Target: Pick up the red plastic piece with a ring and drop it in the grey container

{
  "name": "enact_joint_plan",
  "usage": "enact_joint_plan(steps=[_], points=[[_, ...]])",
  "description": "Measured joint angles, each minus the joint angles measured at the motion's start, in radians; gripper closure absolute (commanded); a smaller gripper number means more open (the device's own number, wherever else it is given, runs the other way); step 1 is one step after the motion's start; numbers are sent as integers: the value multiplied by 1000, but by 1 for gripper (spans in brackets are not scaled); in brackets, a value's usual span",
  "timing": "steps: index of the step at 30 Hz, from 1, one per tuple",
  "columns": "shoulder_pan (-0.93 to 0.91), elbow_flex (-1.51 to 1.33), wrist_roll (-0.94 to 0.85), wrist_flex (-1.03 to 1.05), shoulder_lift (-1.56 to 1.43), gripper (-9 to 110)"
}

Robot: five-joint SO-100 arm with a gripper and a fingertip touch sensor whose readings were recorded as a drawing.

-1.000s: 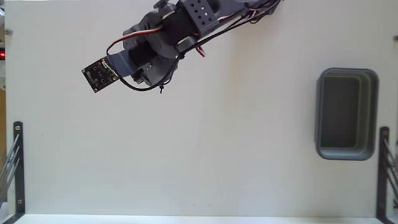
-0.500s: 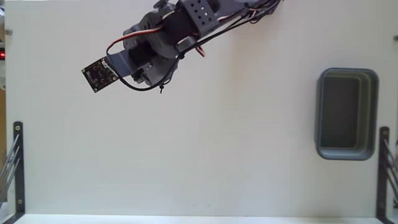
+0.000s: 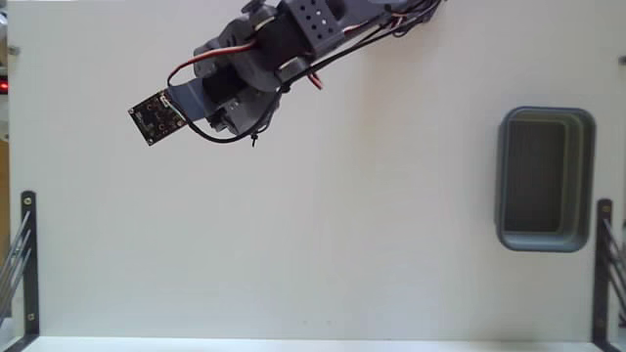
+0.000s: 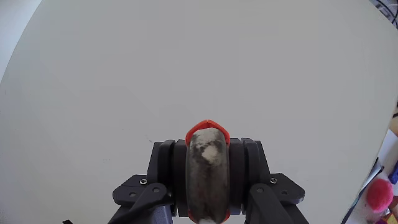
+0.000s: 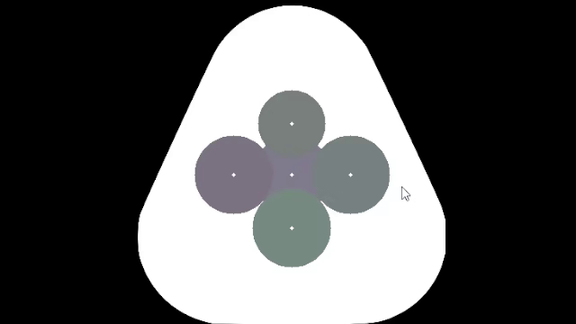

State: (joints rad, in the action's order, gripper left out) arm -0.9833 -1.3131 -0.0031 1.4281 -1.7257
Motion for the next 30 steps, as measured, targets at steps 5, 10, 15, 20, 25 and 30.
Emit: enact_joint_plan(steps=[5,10,15,20,25,30], points=[[32,14,0,0,9,80],[109,21,0,0,14,80],[198,21,2,0,15,80],[305,32,0,0,35,80],[430,34,0,0,38,80],[552,44,0,0,52,80]])
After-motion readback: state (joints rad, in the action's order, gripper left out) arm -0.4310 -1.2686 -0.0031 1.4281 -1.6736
